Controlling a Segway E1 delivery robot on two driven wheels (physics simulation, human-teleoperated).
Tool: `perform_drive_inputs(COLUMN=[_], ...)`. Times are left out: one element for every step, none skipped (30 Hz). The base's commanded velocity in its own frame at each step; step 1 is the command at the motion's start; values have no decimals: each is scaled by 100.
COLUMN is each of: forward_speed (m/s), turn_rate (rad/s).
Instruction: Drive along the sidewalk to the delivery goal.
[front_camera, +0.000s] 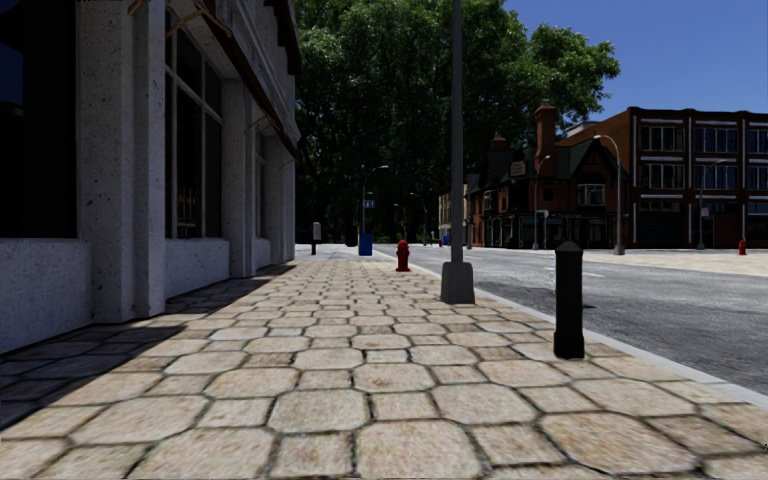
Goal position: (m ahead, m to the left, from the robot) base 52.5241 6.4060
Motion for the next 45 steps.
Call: perform_drive_inputs(forward_speed=[178,178,178,178,178,178,178,178,178,178,178,178,178,178,178,178,178,178,178,178,178,178,178,178,178,177,177,177,177,177,177,177,177,177,177,177,177,177,177,177,177,176,175,174,174], turn_rate=[120,120,116,41,29,15,8,6,6,6,7,14,27,51,67,120,115,0,0,0,0,0,0,0,0,0,0,0,0,0,0,0,0,0,0,0,0,0,0,0,0,0,0,0,0])
